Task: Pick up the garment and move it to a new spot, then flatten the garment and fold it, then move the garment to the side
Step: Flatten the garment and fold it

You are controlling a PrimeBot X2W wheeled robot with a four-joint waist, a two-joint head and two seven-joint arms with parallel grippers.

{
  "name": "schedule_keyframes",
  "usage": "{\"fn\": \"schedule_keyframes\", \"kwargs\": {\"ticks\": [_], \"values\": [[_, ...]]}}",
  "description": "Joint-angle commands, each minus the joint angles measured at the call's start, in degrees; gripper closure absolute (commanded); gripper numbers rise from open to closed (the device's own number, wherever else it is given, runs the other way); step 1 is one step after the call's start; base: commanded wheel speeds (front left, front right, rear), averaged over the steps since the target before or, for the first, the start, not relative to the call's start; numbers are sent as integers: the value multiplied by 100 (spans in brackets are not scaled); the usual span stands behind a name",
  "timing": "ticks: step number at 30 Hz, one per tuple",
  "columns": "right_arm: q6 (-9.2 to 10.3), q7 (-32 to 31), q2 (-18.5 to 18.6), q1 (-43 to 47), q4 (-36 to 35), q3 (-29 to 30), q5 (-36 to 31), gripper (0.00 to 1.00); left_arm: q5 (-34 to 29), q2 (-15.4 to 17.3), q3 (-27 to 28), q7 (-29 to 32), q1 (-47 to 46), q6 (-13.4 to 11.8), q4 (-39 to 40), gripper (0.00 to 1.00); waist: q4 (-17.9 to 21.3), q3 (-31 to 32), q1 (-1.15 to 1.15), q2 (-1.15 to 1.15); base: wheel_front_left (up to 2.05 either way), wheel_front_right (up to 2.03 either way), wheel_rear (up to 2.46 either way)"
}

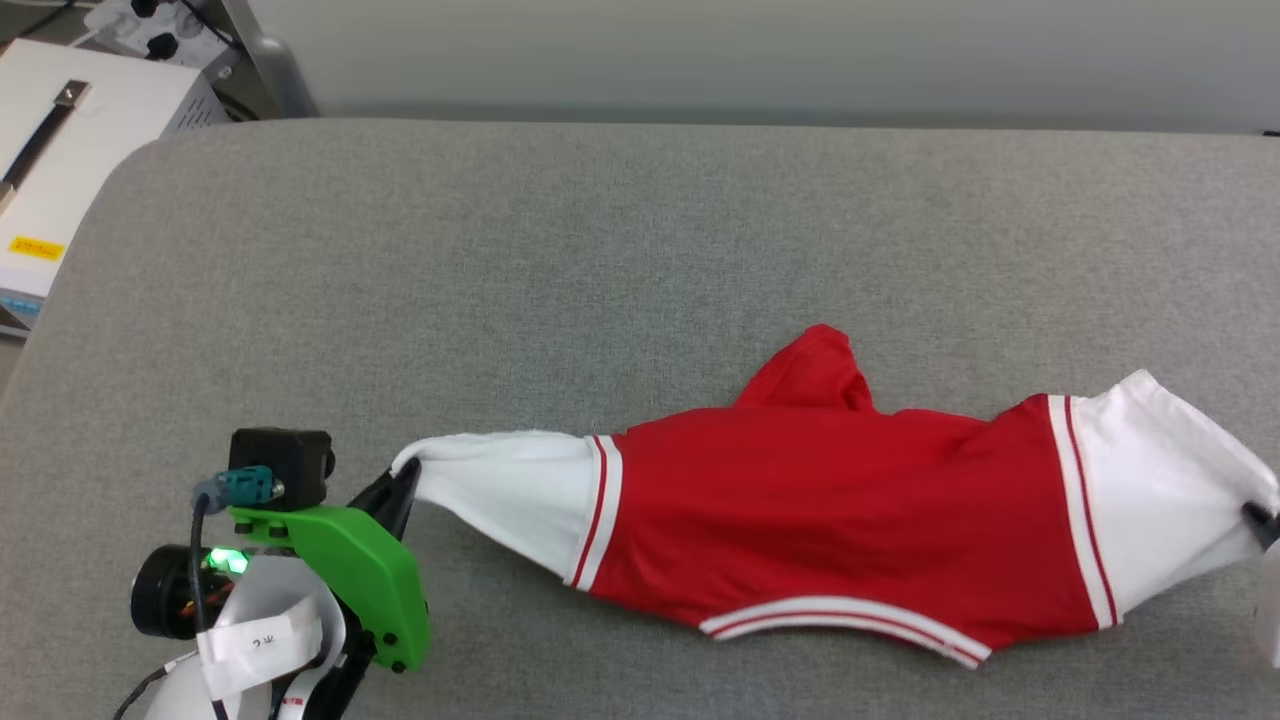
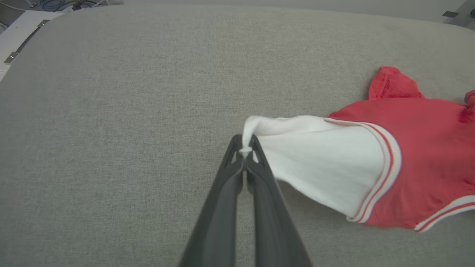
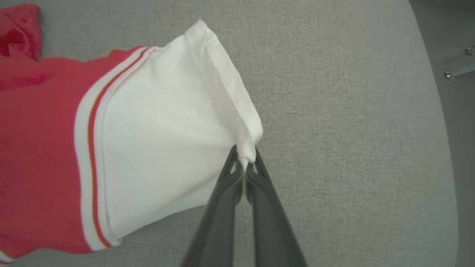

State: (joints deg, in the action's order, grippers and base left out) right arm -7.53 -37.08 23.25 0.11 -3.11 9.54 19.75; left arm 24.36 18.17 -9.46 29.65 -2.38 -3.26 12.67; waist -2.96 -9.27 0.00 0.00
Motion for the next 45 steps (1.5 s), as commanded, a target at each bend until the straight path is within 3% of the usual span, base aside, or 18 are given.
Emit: {"fn": "schedule_keyframes", "kwargs": {"ticks": [1,10,23,34,45], "values": [[4,-36,153,-146,-170,35,76,100,21,65,69,-75,-109,28,90,100,58,300,0,0,0,0,0],[4,-115,769,-988,-873,113,612,100,13,515,396,-19,-760,182,636,100,205,662,0,0,0,0,0],[4,180,1040,-2848,-827,54,869,100,99,1026,949,49,-2140,276,1152,100,290,257,0,0,0,0,0],[4,457,870,-5038,20,-216,803,100,172,1412,1044,-241,-4237,649,286,100,257,-927,0,0,0,0,0],[4,1147,633,-7668,1548,-513,178,100,-232,1789,510,-714,-6868,956,-1402,100,269,-2374,0,0,0,0,0]]}}
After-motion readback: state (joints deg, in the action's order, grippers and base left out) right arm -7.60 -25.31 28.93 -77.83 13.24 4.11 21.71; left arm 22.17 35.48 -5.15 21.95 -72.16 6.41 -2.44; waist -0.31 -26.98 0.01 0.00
